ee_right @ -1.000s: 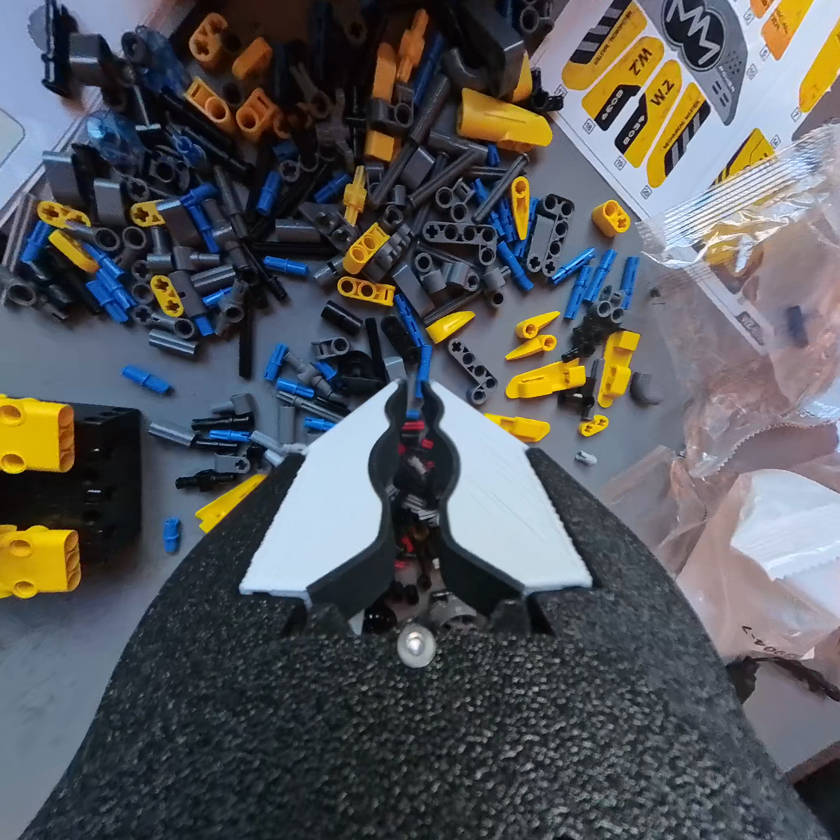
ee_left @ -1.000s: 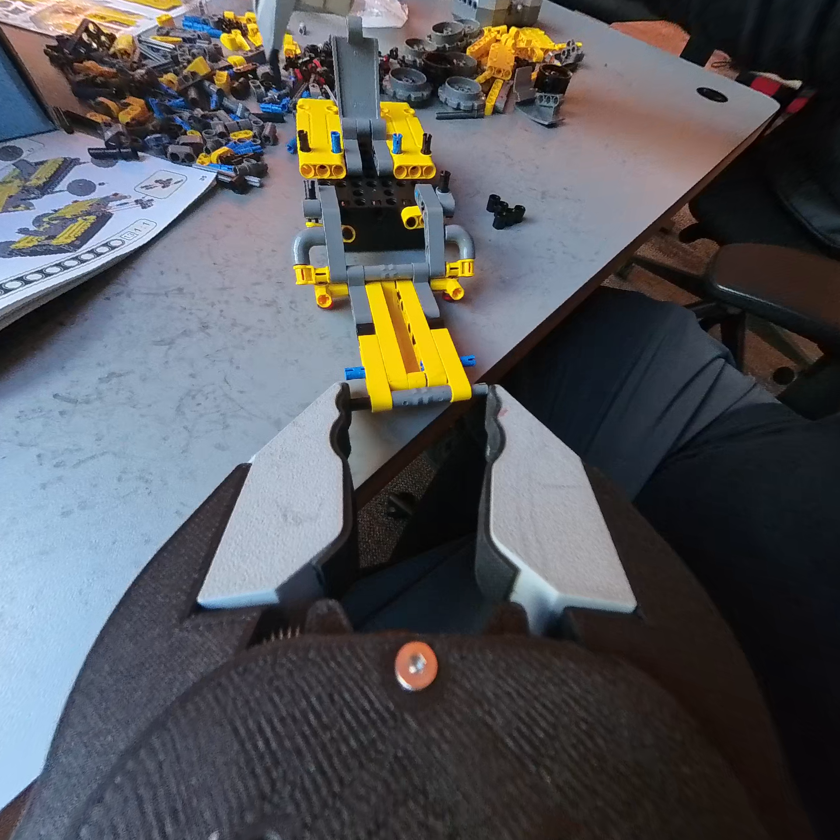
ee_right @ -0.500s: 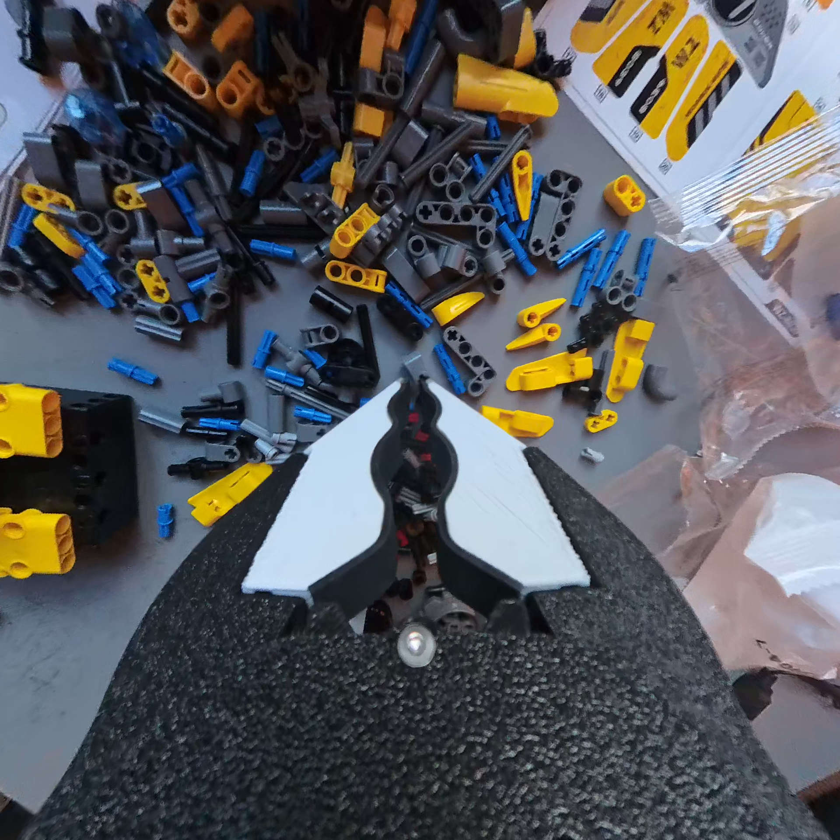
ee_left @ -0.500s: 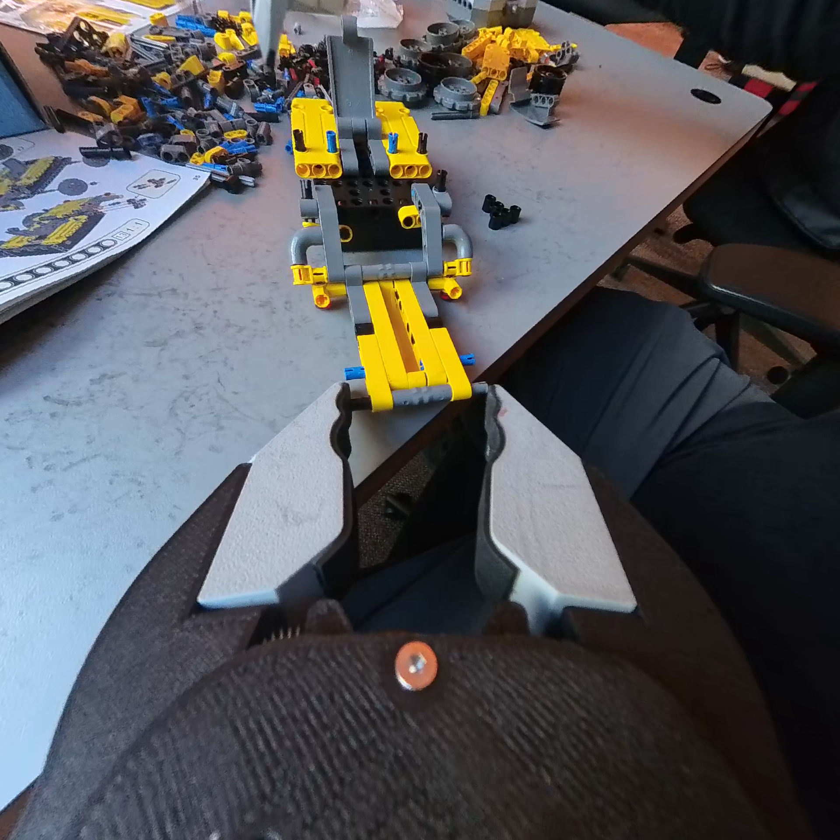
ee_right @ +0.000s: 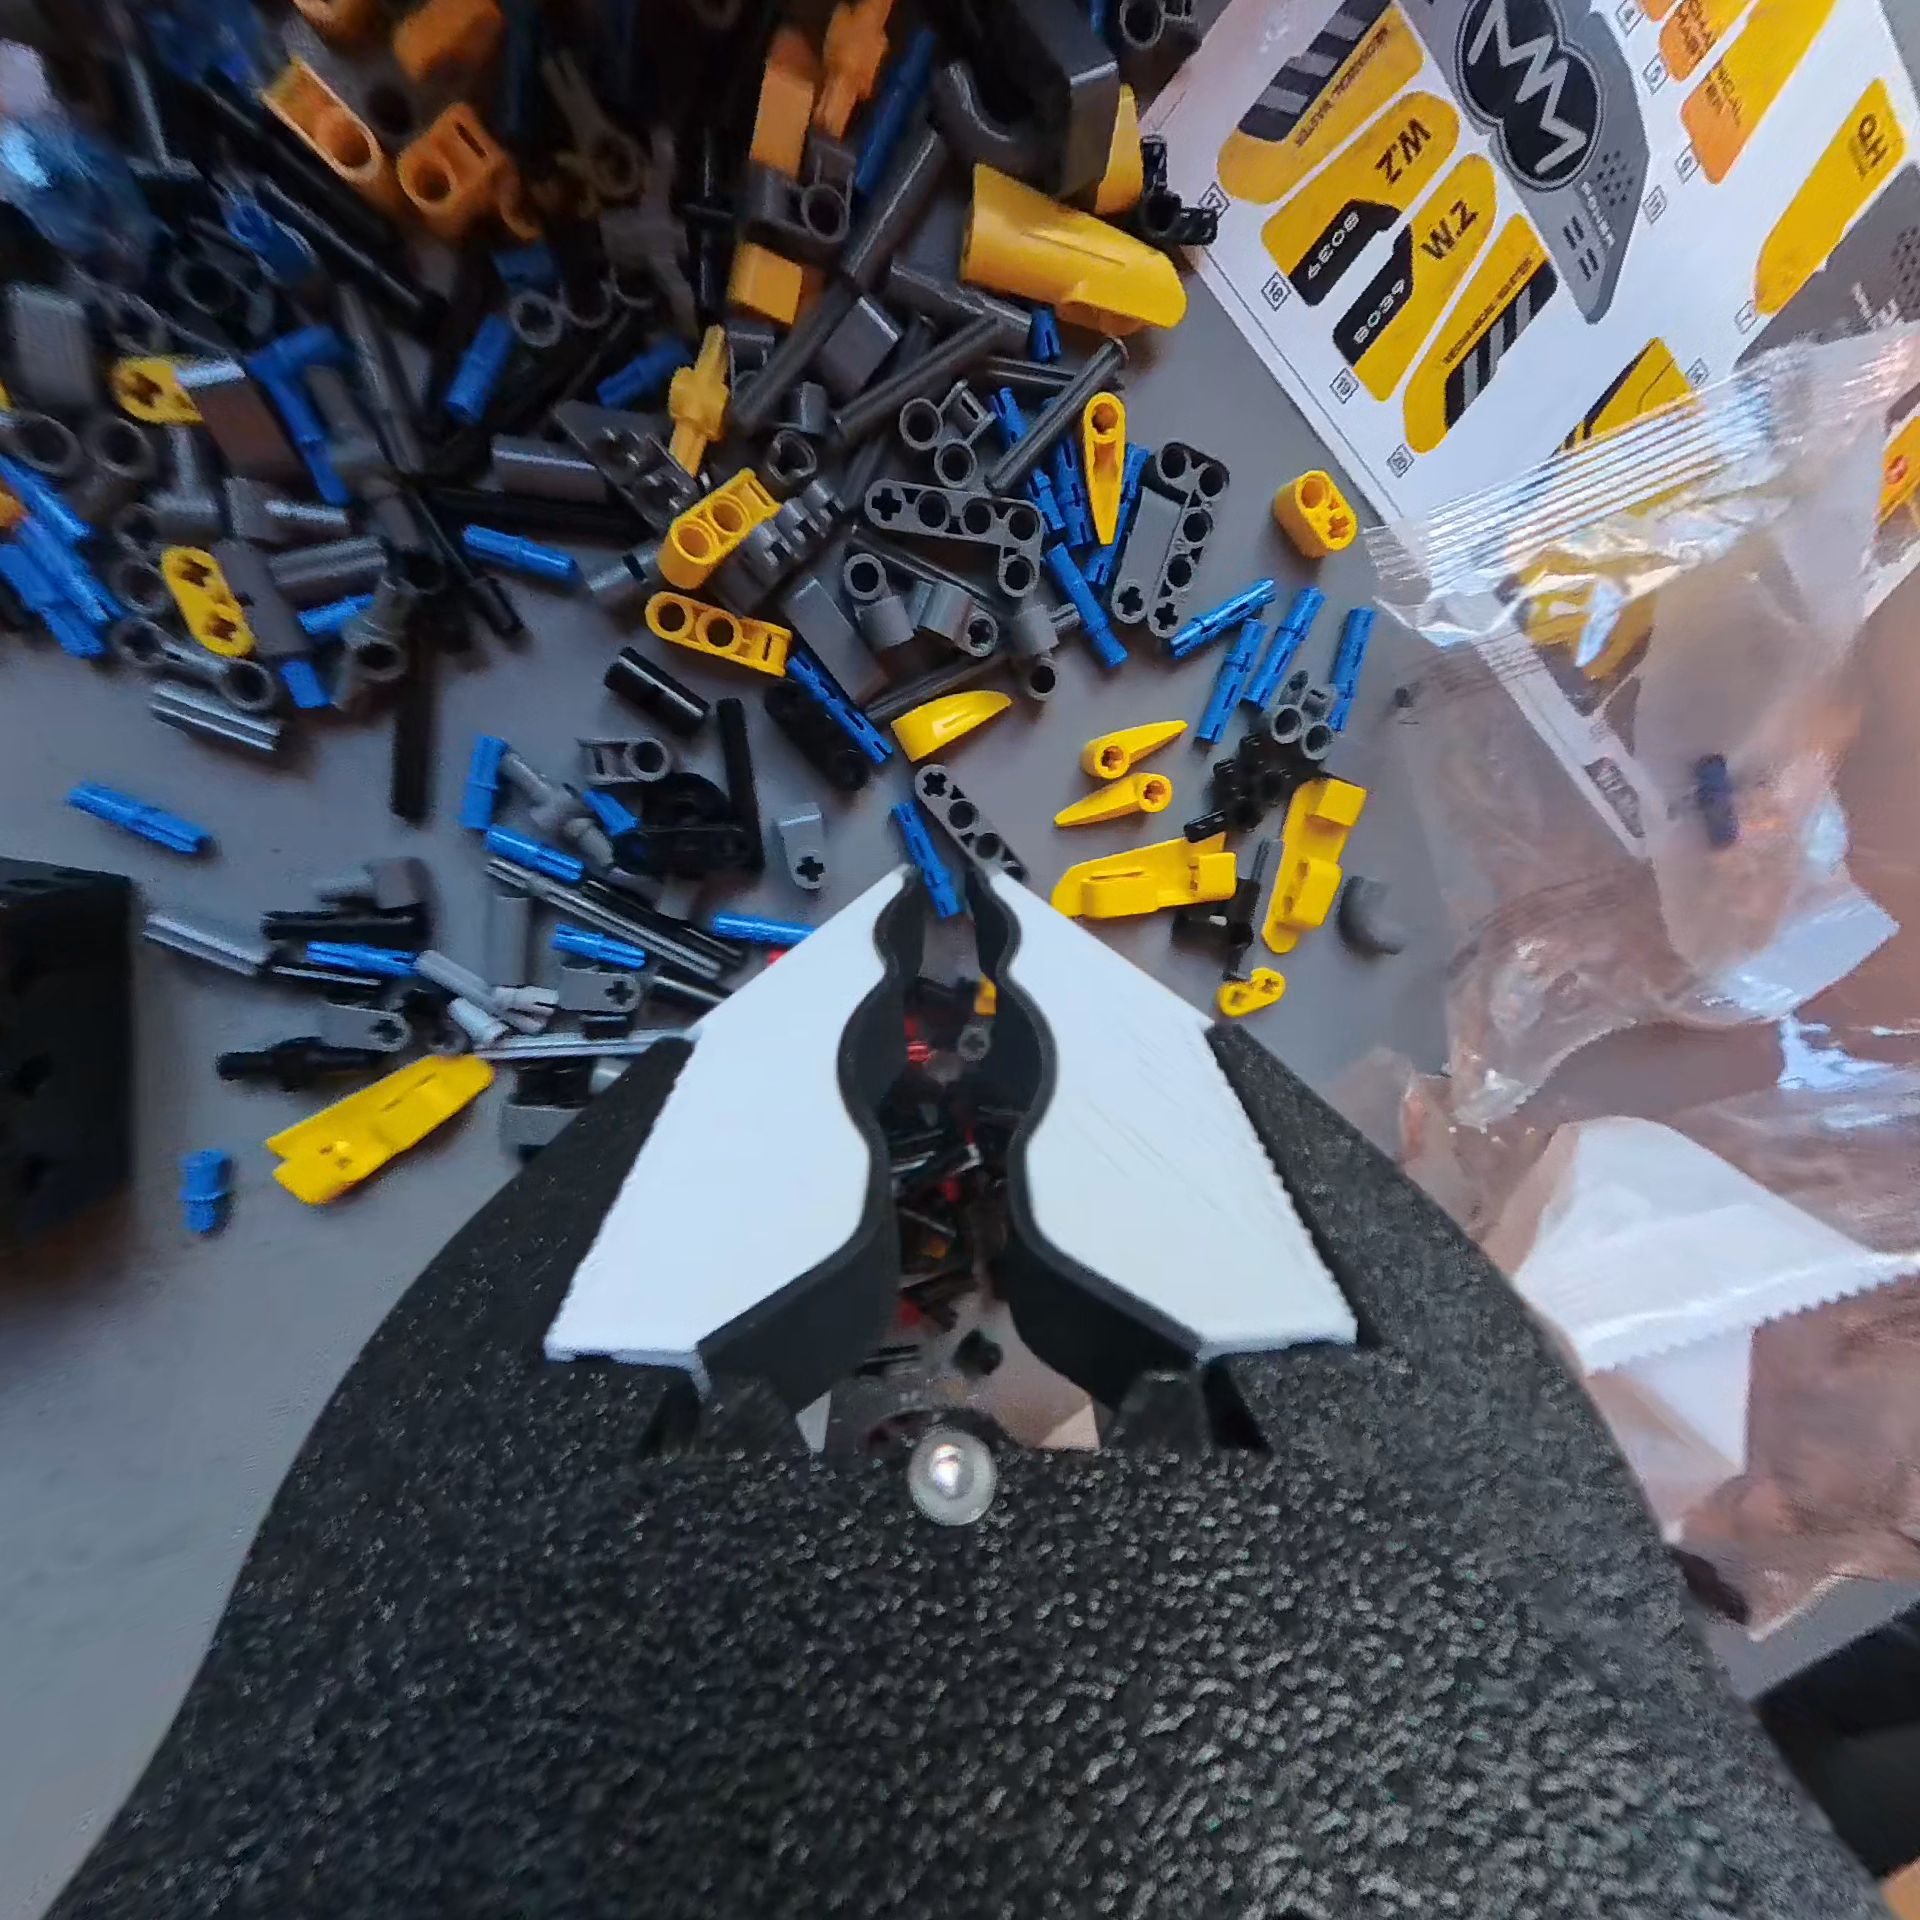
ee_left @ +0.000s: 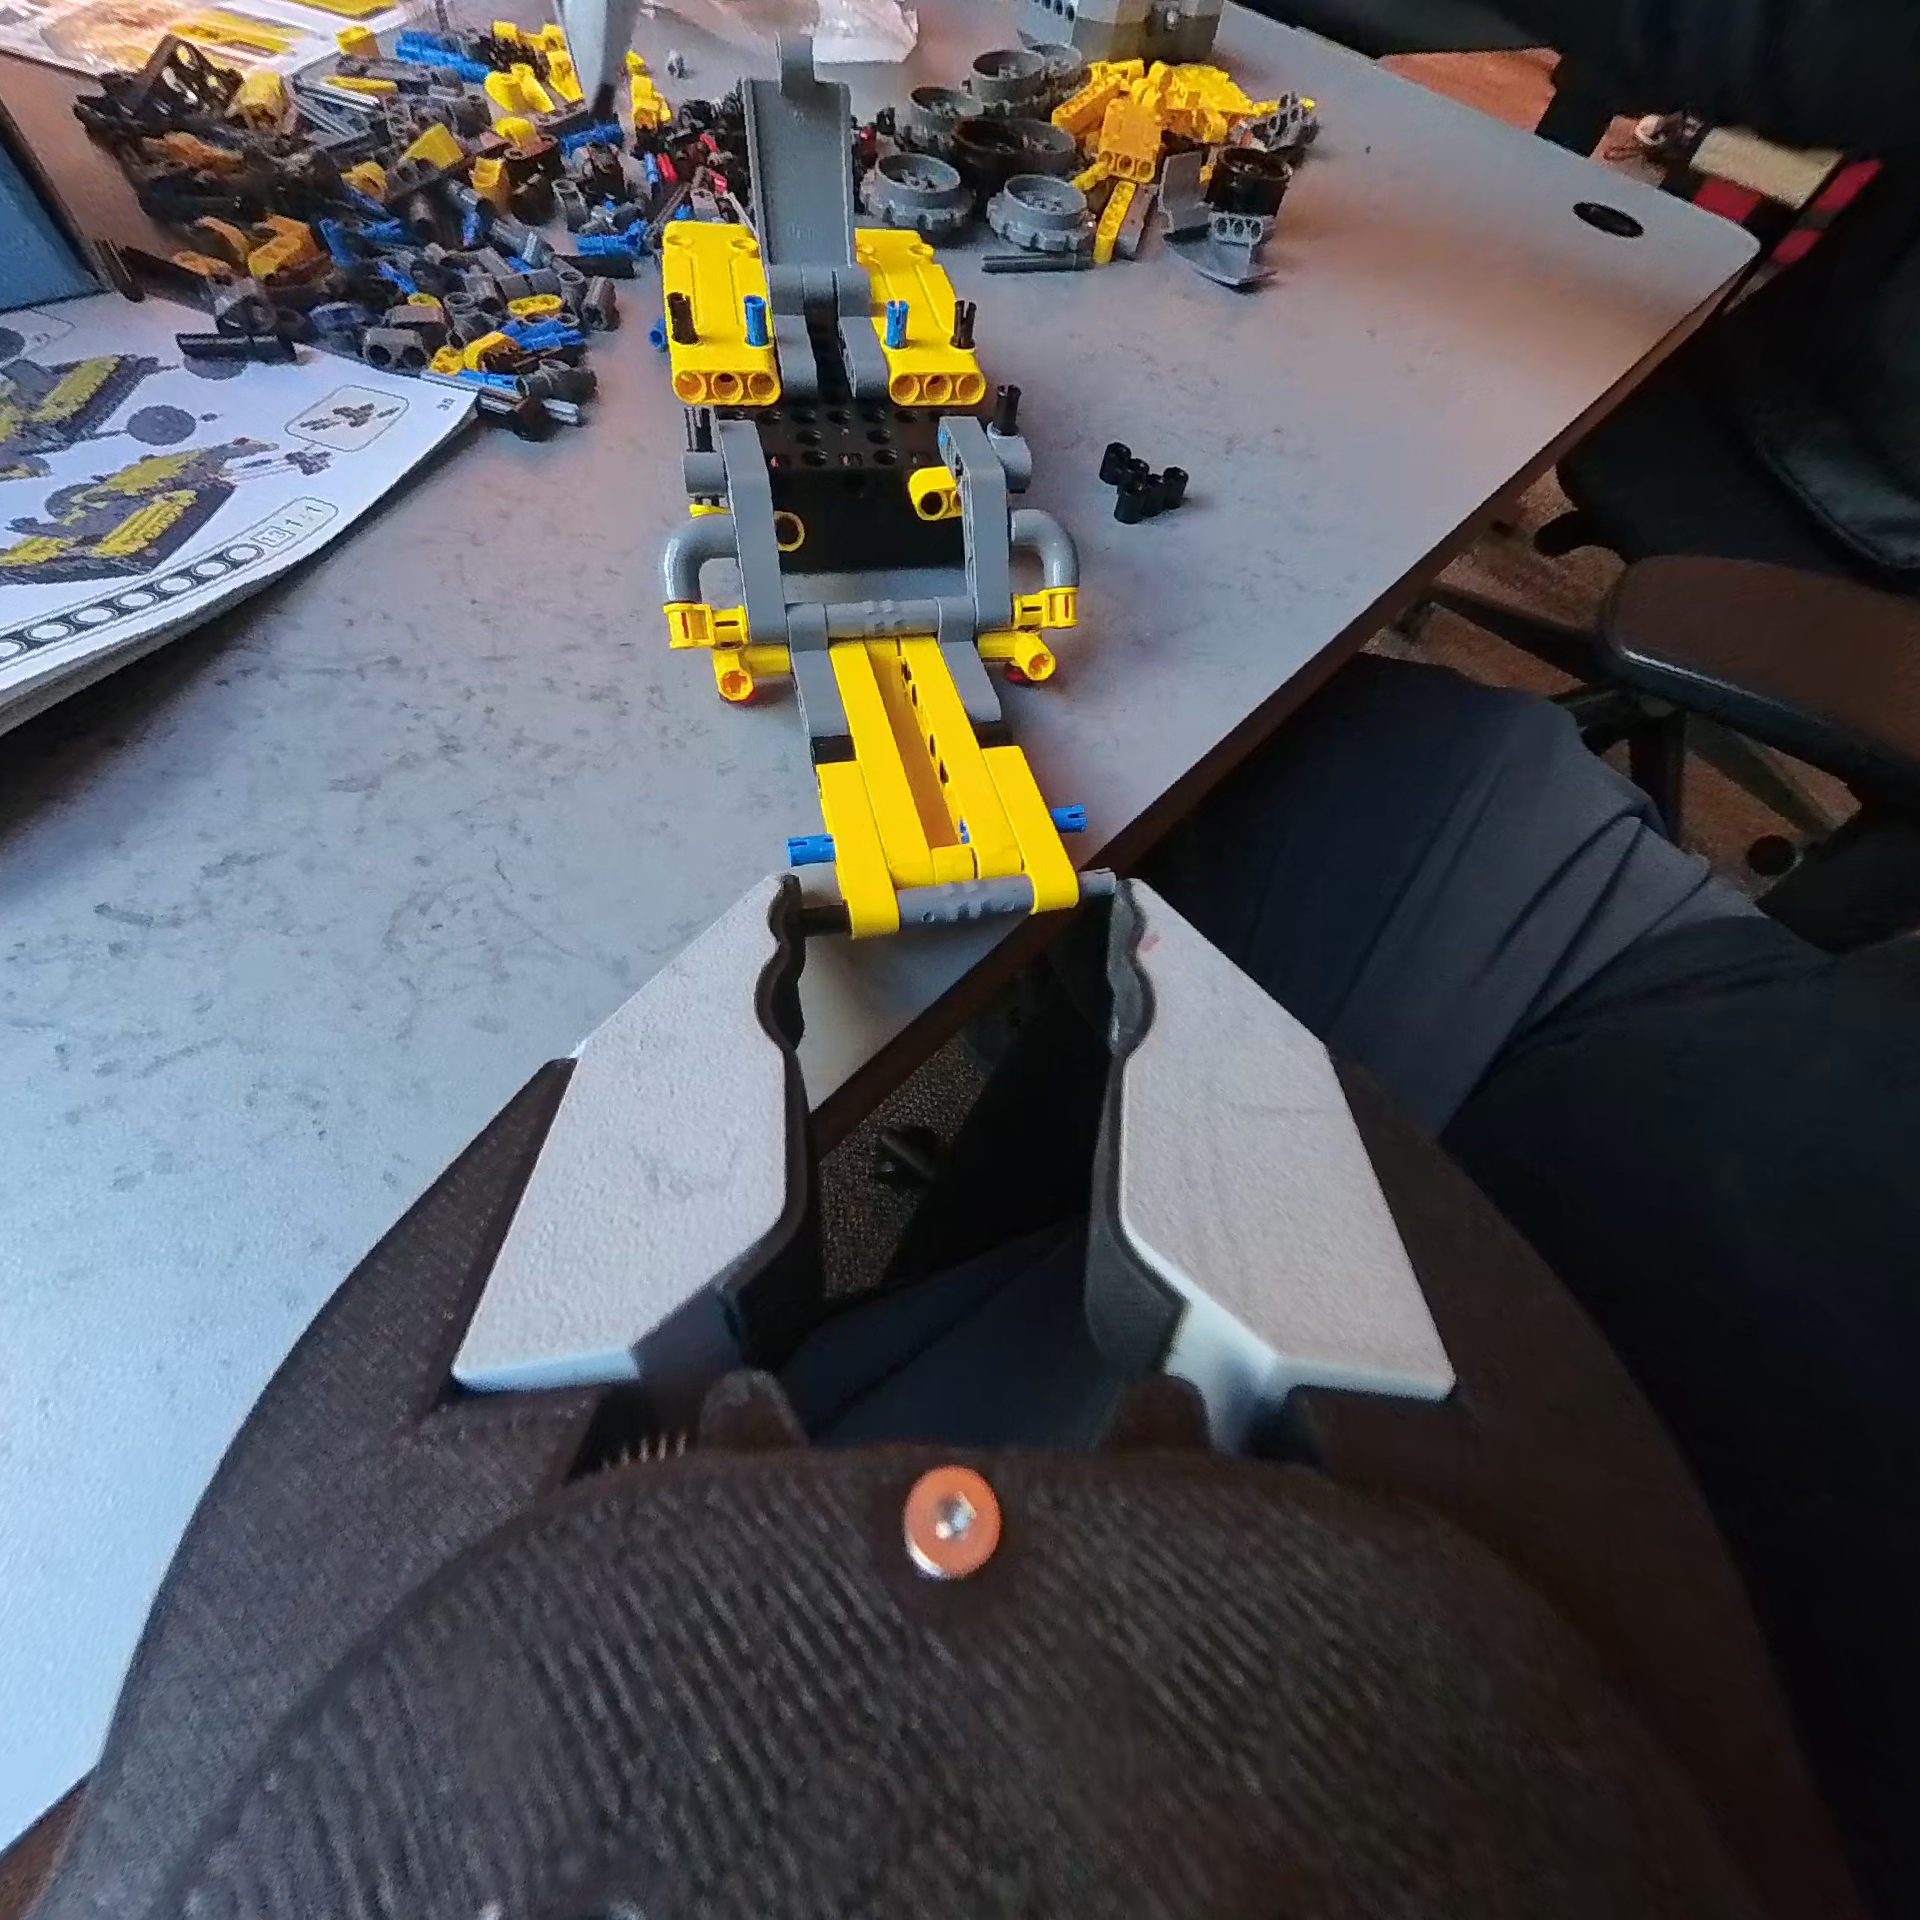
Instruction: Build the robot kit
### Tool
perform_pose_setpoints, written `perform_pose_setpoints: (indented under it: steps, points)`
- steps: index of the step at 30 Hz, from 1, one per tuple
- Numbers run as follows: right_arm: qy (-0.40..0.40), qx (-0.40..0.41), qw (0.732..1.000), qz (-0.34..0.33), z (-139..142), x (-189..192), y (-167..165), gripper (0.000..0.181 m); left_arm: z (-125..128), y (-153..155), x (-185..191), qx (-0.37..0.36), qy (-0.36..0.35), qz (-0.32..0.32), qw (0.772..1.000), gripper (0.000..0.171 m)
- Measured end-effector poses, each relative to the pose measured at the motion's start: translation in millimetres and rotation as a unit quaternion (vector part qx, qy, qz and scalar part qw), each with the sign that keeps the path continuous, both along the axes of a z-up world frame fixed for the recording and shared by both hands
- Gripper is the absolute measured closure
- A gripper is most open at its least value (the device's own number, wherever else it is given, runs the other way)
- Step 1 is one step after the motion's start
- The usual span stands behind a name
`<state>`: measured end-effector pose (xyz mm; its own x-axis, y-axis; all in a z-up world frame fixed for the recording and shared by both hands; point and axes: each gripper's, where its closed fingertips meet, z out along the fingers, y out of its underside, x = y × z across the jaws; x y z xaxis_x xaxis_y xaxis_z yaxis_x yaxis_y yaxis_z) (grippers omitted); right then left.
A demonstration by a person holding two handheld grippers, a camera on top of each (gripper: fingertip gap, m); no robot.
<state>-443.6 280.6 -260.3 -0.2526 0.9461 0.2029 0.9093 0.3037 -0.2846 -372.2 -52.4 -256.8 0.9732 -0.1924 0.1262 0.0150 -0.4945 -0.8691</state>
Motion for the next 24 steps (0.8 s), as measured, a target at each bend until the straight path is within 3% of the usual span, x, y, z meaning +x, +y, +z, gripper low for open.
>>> perform_pose_setpoints:
  steps: [6, 9, 18, 24]
  points:
    - [-0.004, 0.005, 0.998, 0.056, -5.6, -1.9, -6.6, 0.164, 0.0, 0.4, 0.7, 0.001, -0.001, -0.001, 1.0, 0.115]
    - [-0.019, -0.005, 0.996, 0.086, -8.2, 7.0, -18.2, 0.181, -0.1, 0.5, 1.4, 0.002, -0.001, -0.004, 1.0, 0.115]
    - [-0.006, 0.011, 0.997, 0.08, -7.1, 4.3, -16.2, 0.173, 0.0, 0.2, 1.3, 0.001, -0.004, -0.004, 1.0, 0.116]
    - [-0.022, 0.022, 0.993, 0.111, -0.8, 5.4, -17.2, 0.172, 0.0, 0.6, 1.3, 0.002, -0.003, -0.004, 1.0, 0.115]
